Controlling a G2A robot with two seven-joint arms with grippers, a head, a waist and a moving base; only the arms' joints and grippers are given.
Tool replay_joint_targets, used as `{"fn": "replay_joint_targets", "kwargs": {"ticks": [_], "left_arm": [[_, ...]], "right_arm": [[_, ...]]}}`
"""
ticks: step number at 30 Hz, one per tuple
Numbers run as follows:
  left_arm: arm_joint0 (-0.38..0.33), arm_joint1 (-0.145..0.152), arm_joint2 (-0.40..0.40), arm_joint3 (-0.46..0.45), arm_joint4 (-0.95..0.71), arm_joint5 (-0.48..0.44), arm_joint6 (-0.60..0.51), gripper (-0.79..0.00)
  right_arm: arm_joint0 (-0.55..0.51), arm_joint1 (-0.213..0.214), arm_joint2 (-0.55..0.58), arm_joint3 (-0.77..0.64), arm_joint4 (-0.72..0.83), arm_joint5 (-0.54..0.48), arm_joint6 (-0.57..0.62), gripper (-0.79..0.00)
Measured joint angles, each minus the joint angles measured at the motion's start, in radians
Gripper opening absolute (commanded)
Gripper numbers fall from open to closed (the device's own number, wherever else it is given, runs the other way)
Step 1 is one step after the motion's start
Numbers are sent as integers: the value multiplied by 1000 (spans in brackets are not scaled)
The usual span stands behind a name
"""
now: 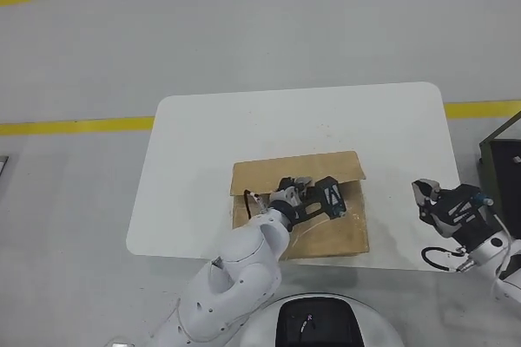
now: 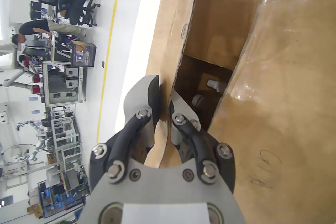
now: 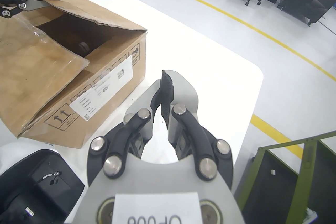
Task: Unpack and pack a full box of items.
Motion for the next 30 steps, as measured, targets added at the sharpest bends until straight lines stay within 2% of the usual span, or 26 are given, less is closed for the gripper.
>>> {"fn": "replay_joint_targets", "kwargs": {"ticks": [1, 2, 3, 4, 5, 10, 19, 26, 30], "left_arm": [[3, -1, 0, -9, 1, -3, 1, -742], [7, -2, 0, -17, 3, -5, 3, -597], [9, -3, 0, -21, 5, -6, 5, -111], [9, -5, -1, -23, 8, -6, 7, 0], [7, -6, -2, -20, 11, -4, 10, 0], [-32, -19, 3, -6, 28, -16, 14, 0], [-192, -60, 13, 56, 39, -36, 21, 0], [-367, -102, 35, 186, 34, -106, -1, 0], [-449, -129, 60, 281, 15, -113, 3, 0]], "right_arm": [[-3, 0, 6, -2, 5, -1, -2, -760], [-6, 0, 13, -5, 10, -3, -3, -757], [-9, 0, 18, -6, 14, -4, -4, -754], [-11, 0, 22, -8, 17, -4, -4, -760], [-14, 0, 27, -9, 21, -6, -4, -785], [-24, 0, 39, -14, 25, -9, -7, -785], [-60, -3, 58, -20, 29, -4, -26, -785], [-85, -5, 62, -30, 25, 4, -37, -785], [-95, -7, 66, -32, 27, 8, -43, -785]]}}
